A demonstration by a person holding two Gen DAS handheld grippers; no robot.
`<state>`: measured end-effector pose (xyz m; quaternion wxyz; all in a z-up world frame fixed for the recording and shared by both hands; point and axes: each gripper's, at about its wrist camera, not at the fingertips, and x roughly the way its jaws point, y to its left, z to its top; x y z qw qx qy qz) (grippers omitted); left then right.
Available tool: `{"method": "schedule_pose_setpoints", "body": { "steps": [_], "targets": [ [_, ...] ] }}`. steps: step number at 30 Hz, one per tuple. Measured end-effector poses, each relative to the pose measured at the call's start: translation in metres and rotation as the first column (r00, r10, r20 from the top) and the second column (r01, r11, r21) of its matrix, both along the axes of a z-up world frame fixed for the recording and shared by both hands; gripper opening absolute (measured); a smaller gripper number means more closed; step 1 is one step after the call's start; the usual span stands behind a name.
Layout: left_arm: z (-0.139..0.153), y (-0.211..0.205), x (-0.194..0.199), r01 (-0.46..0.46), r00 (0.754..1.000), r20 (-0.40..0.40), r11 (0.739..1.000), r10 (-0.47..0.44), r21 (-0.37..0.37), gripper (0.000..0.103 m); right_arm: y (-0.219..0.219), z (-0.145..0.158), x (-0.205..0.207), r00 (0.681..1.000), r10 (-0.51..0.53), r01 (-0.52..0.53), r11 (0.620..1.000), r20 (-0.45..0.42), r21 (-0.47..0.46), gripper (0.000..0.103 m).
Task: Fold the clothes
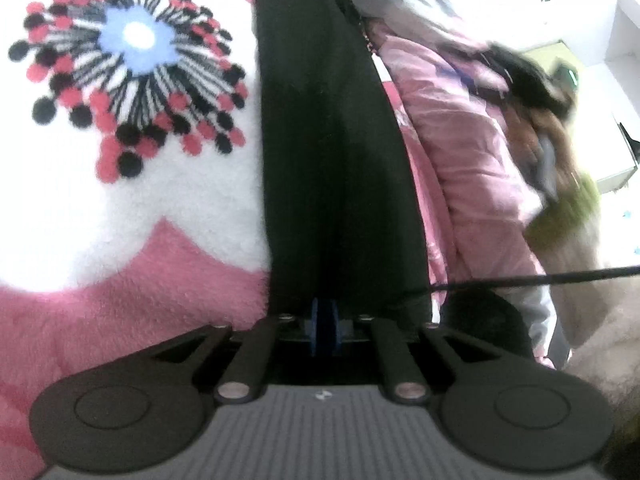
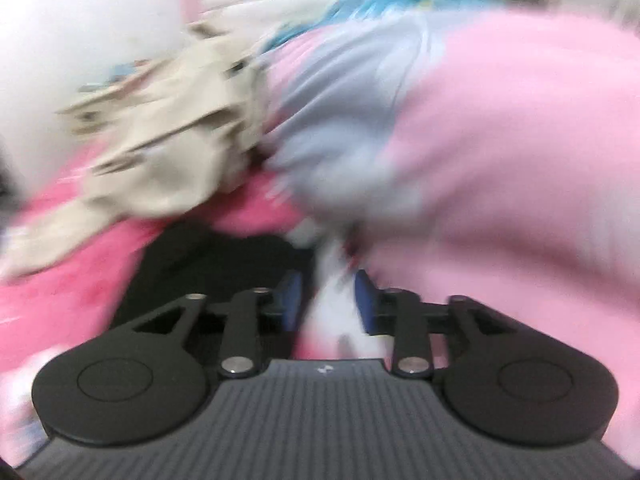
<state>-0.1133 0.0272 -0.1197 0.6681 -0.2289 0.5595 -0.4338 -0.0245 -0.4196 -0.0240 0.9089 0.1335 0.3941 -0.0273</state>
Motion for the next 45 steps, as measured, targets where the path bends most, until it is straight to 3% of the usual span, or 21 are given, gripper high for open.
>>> {"method": "schedule_pose_setpoints", "body": {
  "steps": [4,6,9,12,14,17,21,25,31,34,39,45],
  "targets": [
    [0.023,0.013,-0.006,-0.052,0.995,0.082,0.999,0.051,0.009,0.032,0.011,-0.017,-0.073,0.985,0.08,-0.039,0.966,-0.153,0.257,0.054],
    [0.031,0.018,-0.007,-0.089,0.991,0.104,0.996,0.087,0.02,0.032,0.015,-0.029,-0.105,0.971,0.104,-0.028,0.943,-0.214,0.332,0.054],
    [0.036,0.022,-0.006,-0.155,0.982,0.115,0.987,0.149,0.039,0.033,0.013,-0.047,-0.133,0.964,0.039,0.037,0.96,-0.262,0.279,0.055],
    [0.032,0.016,-0.002,-0.152,0.984,0.114,0.981,0.139,0.117,0.033,0.001,-0.065,-0.135,0.962,-0.006,0.114,0.918,-0.274,0.379,0.055],
    [0.027,0.008,-0.003,-0.147,0.984,0.118,0.98,0.131,0.135,0.033,0.001,-0.067,-0.139,0.965,-0.016,0.121,0.911,-0.261,0.395,0.056],
    [0.027,0.006,-0.002,-0.154,0.983,0.118,0.98,0.139,0.124,0.033,0.002,-0.06,-0.147,0.979,-0.024,0.115,0.885,-0.203,0.451,0.055],
    [0.02,0.005,-0.002,-0.151,0.985,0.104,0.983,0.14,0.103,0.033,0.009,-0.052,-0.147,0.987,-0.038,0.107,0.883,-0.157,0.458,0.055],
    [0.014,0.01,-0.002,-0.148,0.988,0.056,0.987,0.145,0.061,0.033,0.019,-0.079,-0.14,0.968,-0.039,0.151,0.882,-0.25,0.446,0.055],
    [0.004,0.024,-0.018,-0.105,0.994,-0.014,0.994,0.105,0.035,0.031,0.033,-0.079,-0.183,0.947,-0.004,0.168,0.858,-0.321,0.486,0.055],
    [0.0,0.027,-0.028,-0.094,0.995,-0.027,0.995,0.095,0.025,0.03,0.043,-0.087,-0.209,0.916,0.015,0.211,0.833,-0.401,0.512,0.054],
    [-0.005,0.027,-0.04,-0.081,0.995,-0.062,0.997,0.082,0.012,0.03,0.05,-0.09,-0.24,0.887,0.025,0.266,0.788,-0.46,0.556,0.055],
    [-0.009,0.026,-0.049,-0.022,0.995,-0.094,0.999,0.024,0.023,0.03,0.067,-0.089,-0.246,0.85,0.064,0.274,0.794,-0.522,0.543,0.055]
  ]
}}
